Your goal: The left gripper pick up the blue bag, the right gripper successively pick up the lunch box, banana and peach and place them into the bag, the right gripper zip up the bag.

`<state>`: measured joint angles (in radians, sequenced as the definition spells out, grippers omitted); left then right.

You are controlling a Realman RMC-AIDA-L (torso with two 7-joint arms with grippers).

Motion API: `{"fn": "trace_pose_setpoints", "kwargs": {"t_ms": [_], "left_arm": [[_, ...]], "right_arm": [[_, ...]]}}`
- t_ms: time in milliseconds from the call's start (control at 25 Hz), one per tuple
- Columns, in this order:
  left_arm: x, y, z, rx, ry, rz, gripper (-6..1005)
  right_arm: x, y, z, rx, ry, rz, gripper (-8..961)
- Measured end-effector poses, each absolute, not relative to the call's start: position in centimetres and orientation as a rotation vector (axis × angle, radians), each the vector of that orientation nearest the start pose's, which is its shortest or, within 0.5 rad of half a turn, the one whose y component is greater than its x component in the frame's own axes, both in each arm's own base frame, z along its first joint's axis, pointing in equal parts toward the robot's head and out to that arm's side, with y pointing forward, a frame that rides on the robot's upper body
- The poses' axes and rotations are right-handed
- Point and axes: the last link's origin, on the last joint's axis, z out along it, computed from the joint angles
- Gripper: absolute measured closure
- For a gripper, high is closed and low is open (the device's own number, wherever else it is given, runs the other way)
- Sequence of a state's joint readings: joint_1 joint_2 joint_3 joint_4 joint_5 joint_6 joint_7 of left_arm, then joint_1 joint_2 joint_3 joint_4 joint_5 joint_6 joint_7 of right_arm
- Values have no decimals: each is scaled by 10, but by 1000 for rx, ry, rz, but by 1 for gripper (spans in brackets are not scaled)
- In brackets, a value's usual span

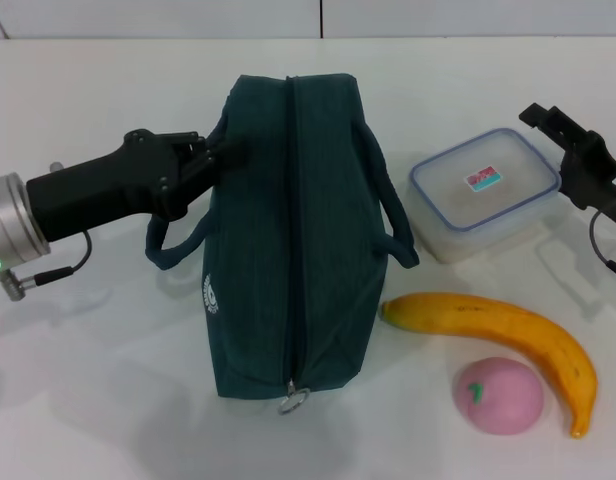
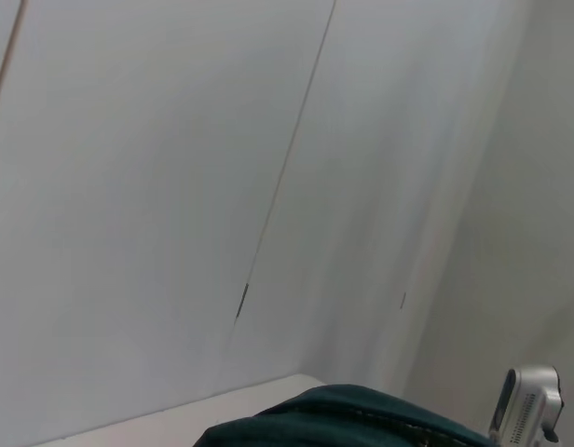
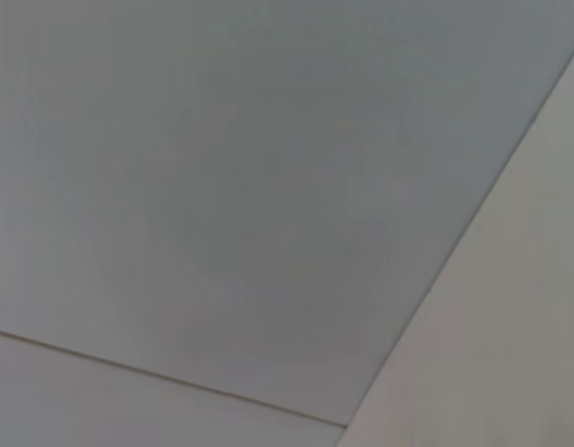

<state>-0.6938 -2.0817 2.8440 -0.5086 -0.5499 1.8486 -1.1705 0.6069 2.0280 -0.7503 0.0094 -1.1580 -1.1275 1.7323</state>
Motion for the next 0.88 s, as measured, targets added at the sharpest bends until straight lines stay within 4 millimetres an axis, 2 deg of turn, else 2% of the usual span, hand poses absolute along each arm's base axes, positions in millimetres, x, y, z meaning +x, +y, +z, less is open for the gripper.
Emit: {"fn": "trace_pose_setpoints", "kwargs": {"t_ms": [480,880], "left_arm": [[-259,321,15,-2531,-648,-1103,945],[-260,323,15,-2523,-648,-1095,945]], "right_arm": [[297,371,-35,-1568,1813,1307,119],[298,367,-36,-1585,1807,1303,119]]}}
